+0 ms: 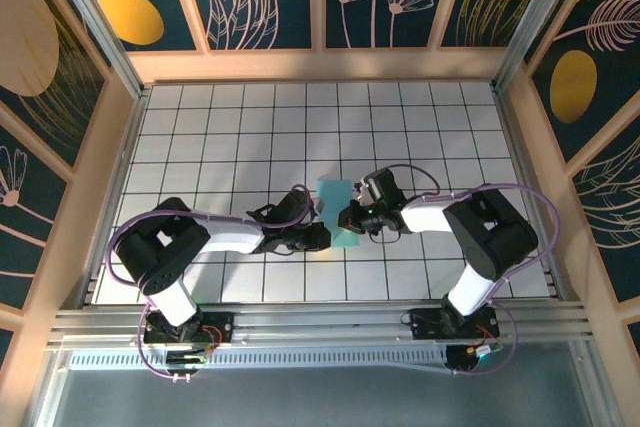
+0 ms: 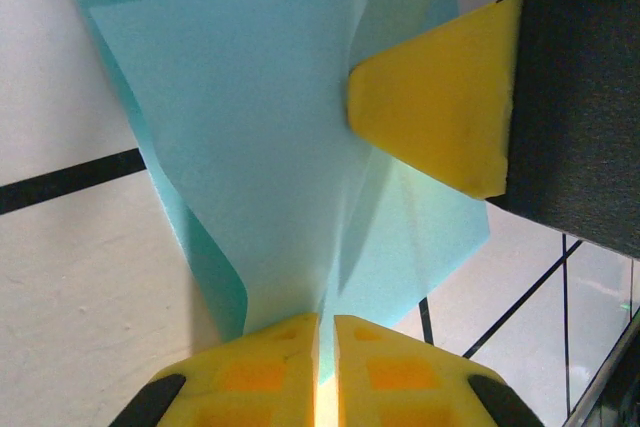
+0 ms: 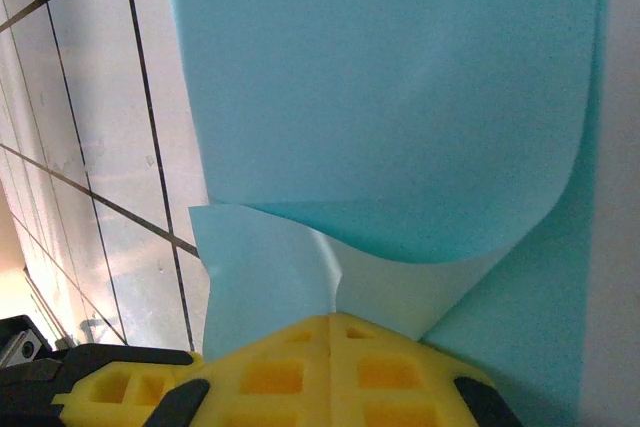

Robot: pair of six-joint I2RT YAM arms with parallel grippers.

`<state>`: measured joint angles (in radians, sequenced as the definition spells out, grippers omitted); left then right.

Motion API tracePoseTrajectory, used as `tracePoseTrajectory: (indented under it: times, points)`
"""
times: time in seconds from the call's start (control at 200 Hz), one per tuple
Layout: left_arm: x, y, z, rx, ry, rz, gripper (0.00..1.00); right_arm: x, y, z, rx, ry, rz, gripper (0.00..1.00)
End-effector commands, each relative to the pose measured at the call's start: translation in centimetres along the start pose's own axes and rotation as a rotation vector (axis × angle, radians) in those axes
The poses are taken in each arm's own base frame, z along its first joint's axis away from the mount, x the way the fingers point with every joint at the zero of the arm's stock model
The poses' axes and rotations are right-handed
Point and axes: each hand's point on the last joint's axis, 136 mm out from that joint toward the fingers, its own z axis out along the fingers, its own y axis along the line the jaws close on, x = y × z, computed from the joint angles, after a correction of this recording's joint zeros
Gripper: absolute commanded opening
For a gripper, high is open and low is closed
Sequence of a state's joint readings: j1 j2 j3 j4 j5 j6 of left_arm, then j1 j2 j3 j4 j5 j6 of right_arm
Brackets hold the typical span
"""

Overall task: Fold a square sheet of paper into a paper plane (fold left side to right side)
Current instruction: Fold the triangle a second time at the center of the table.

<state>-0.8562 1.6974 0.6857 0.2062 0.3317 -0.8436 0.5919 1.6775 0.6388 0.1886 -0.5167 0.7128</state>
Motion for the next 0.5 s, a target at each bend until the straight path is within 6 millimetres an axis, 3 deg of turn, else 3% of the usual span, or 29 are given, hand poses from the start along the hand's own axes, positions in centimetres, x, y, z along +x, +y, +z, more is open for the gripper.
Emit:
tracePoseTrajectory:
  times: [0.0, 0.26, 0.495]
  points:
    - [0.8, 1.5, 0.2, -0.041, 0.015, -0.022, 0.11, 2.1, -2.6, 0.4, 0.085, 0.065, 0.027, 0.0]
    - [1.7, 3.4, 0.8, -0.104, 0.043, -0.023, 0.03, -0.4, 0.8, -1.8, 0.036, -0.073, -0.067, 0.0]
    - [1.7, 3.6, 1.0, -0.115, 0.047, -0.019, 0.0, 1.2, 1.6, -1.2, -0.013, -0.046, -0.07, 0.0]
